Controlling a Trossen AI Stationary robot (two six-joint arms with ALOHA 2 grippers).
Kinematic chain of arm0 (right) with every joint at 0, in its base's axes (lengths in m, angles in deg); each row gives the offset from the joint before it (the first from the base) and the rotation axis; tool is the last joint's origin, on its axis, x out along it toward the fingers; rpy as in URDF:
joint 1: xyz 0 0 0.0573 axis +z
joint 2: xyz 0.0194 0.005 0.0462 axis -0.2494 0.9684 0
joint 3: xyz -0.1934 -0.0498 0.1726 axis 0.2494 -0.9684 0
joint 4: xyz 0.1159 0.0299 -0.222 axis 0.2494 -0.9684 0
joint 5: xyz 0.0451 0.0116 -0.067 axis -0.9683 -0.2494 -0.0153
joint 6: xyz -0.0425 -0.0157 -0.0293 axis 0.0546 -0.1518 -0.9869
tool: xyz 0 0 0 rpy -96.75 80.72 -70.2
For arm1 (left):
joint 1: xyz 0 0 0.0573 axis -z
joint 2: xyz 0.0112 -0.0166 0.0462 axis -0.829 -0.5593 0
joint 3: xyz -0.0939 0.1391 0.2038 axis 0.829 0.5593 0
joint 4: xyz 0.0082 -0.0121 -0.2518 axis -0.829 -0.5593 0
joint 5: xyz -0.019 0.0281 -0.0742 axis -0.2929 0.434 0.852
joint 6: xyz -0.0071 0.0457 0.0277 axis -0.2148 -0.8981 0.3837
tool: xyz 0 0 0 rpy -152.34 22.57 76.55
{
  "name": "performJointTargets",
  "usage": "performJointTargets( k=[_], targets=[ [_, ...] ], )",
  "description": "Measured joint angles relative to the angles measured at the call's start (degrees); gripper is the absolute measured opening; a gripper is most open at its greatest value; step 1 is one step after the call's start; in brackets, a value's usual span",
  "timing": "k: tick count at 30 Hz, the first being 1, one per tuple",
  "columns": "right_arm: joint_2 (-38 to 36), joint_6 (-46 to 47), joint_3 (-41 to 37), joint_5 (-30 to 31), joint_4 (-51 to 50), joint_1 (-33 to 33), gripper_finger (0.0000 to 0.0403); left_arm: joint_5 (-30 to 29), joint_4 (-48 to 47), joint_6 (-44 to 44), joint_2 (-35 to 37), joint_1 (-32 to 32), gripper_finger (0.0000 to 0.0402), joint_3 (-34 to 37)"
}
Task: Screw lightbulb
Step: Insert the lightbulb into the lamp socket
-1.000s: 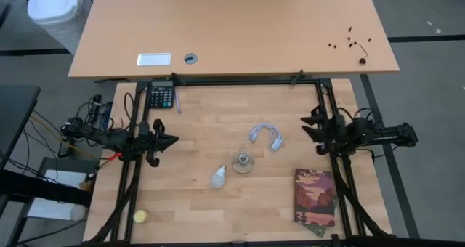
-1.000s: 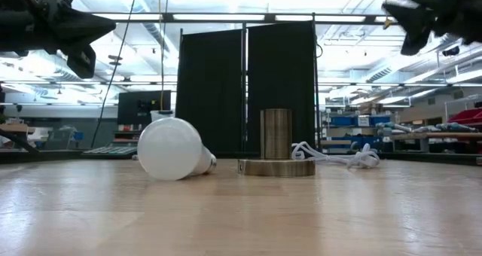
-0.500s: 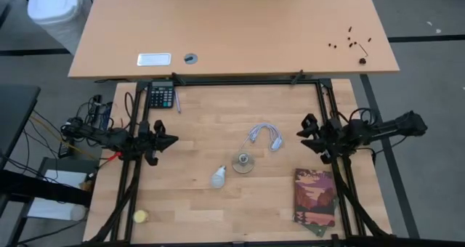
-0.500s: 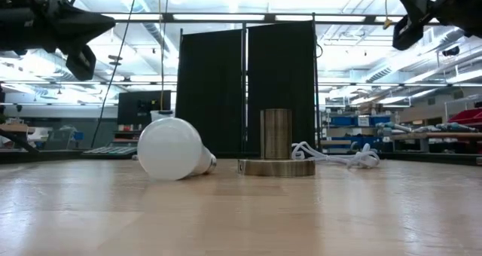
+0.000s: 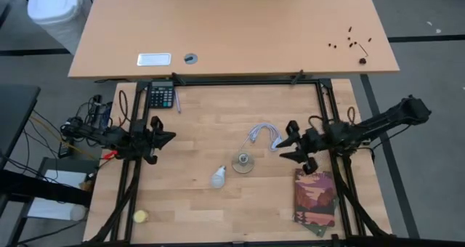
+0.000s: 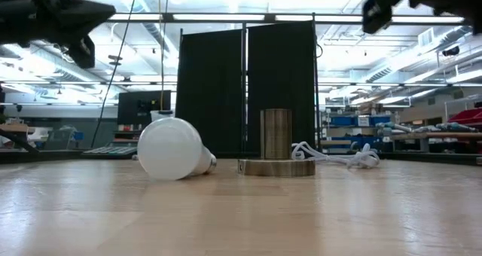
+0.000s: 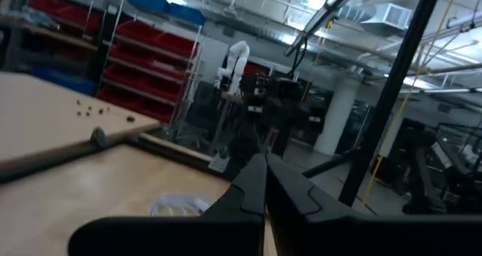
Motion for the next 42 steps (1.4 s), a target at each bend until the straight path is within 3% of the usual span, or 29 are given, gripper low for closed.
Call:
performJointTargets(
  k=[8,15,24,28,35,42],
  targets=[
    [14.40,-2.40,12.16,-0.04,-0.60,0.71,0.0162,1.90,-0.57,-1.54,-2.95,0.00,0.0015,-3.99],
    [21.13,-3.18,19.54,-0.06,-6.01,0.32,0.0162,1.90,-1.58,-8.63,-10.84,0.00,0.0015,-11.58],
    [26.04,-4.86,23.61,-0.06,-6.96,0.20,0.0162,-1.44,-21.42,-10.41,-25.42,-0.02,0.0015,-29.32],
    [28.78,-5.49,25.76,0.02,-7.80,0.34,0.0162,-1.87,-24.75,-10.70,-32.54,-0.01,0.0015,-33.80],
    [33.34,-8.38,33.43,3.55,-19.04,1.30,0.0162,-3.11,-26.50,-13.43,-42.13,0.00,0.0015,-36.01],
    [37.70,-13.66,40.94,4.59,-28.91,1.27,0.0162,-1.73,-26.22,-9.61,-46.80,0.85,0.0015,-36.03]
  ],
)
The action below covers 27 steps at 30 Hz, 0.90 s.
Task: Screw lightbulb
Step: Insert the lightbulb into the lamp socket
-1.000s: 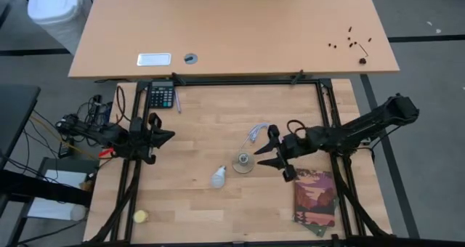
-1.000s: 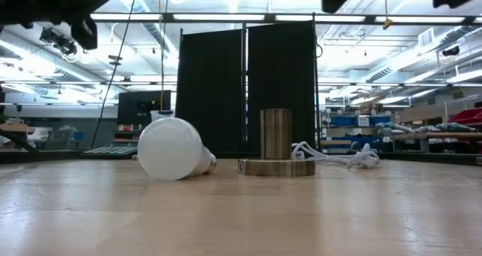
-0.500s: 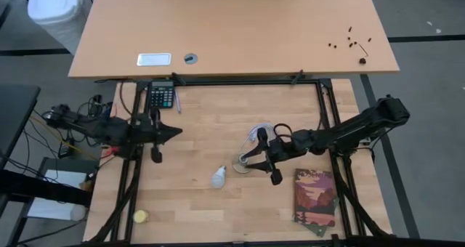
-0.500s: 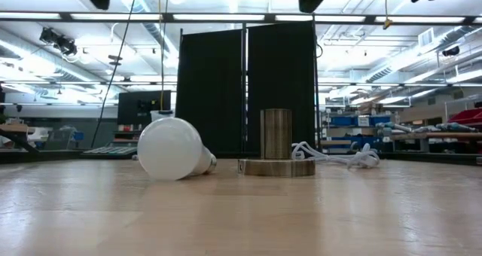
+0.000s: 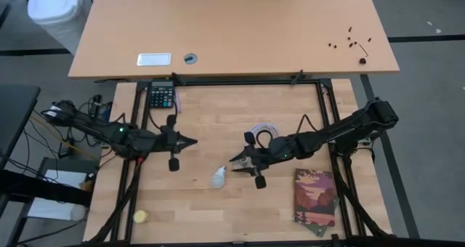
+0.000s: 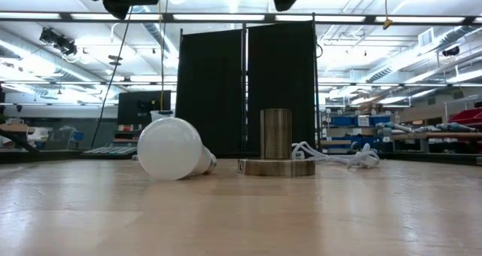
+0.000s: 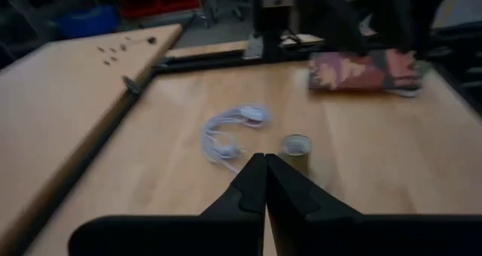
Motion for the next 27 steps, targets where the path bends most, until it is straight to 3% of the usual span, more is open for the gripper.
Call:
performJointTargets(
  k=[5,11,20,27],
  targets=[
    [3.05,-5.36,5.15,0.35,-7.93,0.00,0.0162,3.05,-0.19,2.32,-1.14,2.59,0.0015,-0.02],
    [6.23,-11.18,7.76,0.26,-9.52,0.00,0.0169,3.10,0.04,2.88,-1.24,5.42,0.0015,0.00],
    [10.06,-13.08,8.57,0.02,-10.66,-0.61,0.0225,2.09,1.18,3.66,-1.29,5.62,0.0015,0.00],
    [14.81,-11.87,16.18,0.13,-17.58,0.42,0.0260,-0.51,0.84,6.09,-2.83,5.54,0.0023,0.22]
  ],
)
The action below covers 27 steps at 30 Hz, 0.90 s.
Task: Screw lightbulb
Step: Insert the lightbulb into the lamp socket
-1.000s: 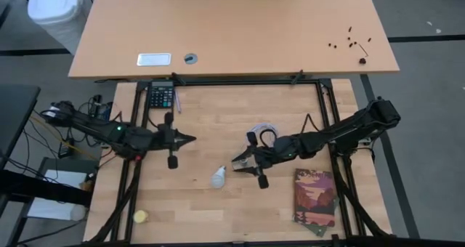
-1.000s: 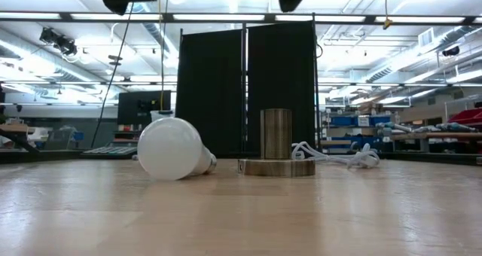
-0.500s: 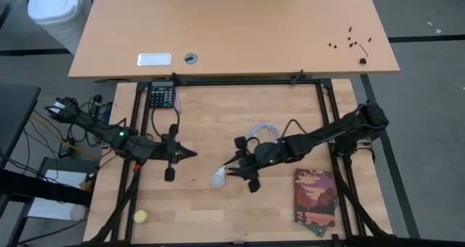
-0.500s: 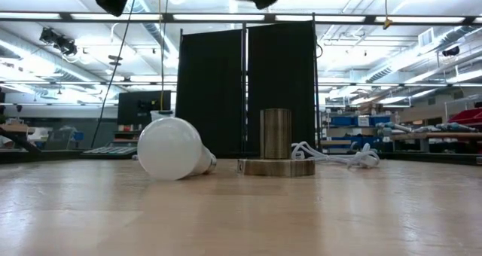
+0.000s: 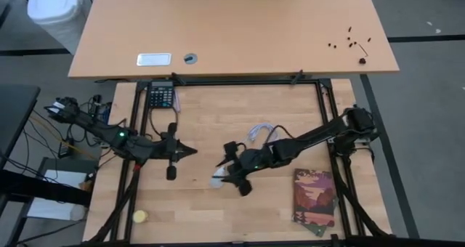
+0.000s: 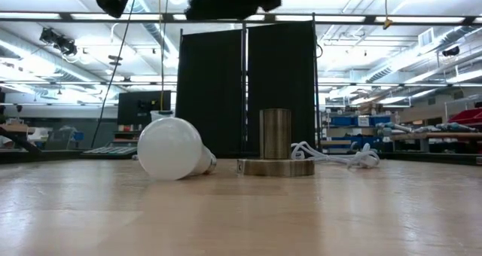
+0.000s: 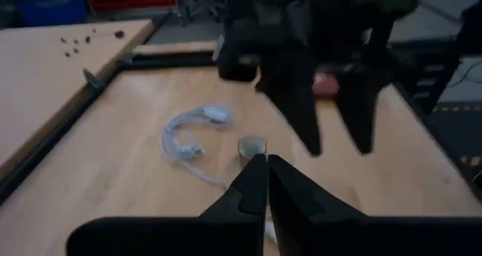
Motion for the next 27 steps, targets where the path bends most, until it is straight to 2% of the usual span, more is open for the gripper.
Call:
performJointTargets(
  k=[8,13,19,24,27],
  targets=[
    [3.07,6.27,3.54,-0.63,-10.46,1.99,0.0269,9.56,-3.29,6.83,-12.38,0.12,0.0046,0.08],
    [3.47,20.37,3.48,-1.81,-17.18,2.69,0.0266,10.42,-0.60,8.96,-20.34,0.12,0.0046,0.07],
    [3.43,36.88,-0.24,1.30,-16.19,4.33,0.0265,10.32,4.44,9.81,-27.78,0.10,0.0046,0.07],
    [3.43,44.73,-5.86,3.43,-9.10,6.58,0.0266,10.34,8.36,10.40,-32.23,0.10,0.0046,0.04],
    [3.42,46.84,-9.36,7.51,-3.52,7.74,0.0266,9.67,9.29,11.42,-34.49,0.10,0.0046,0.04]
  ],
)
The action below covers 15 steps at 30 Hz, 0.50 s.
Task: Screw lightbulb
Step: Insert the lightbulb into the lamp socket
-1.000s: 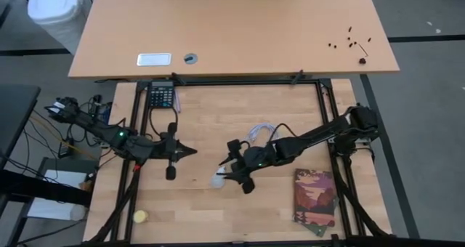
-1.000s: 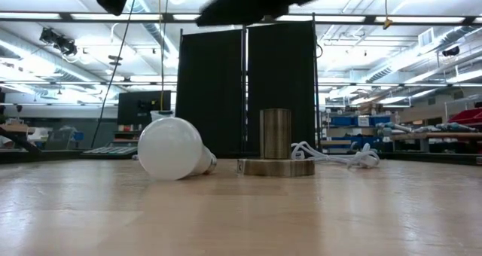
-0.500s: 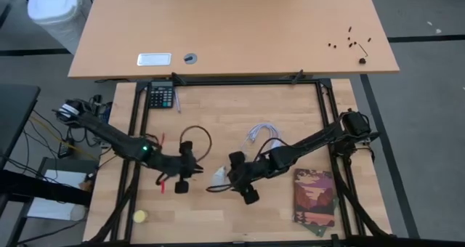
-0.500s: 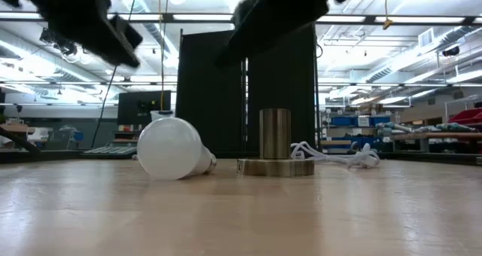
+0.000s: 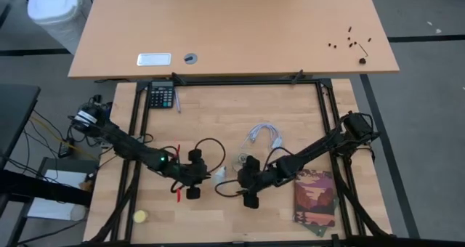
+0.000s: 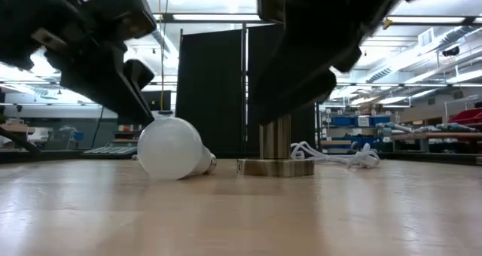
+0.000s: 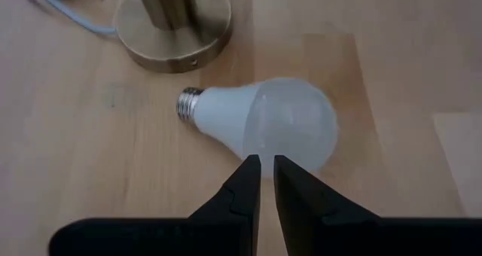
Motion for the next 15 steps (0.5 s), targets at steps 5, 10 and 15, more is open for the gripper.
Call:
performJointTargets(
  k=[5,10,15],
  targets=[
    [0.01,2.54,-5.04,6.02,9.31,1.38,0.0266,-2.16,2.32,0.80,-4.40,-0.01,0.0046,0.00],
    [-0.01,2.76,-7.80,7.89,14.15,2.12,0.0266,-3.08,9.50,1.28,-7.95,-0.02,0.0046,0.00],
    [0.99,2.12,-8.50,8.83,14.98,2.13,0.0266,-3.38,15.85,1.25,-10.22,-0.02,0.0046,-0.02]
  ],
)
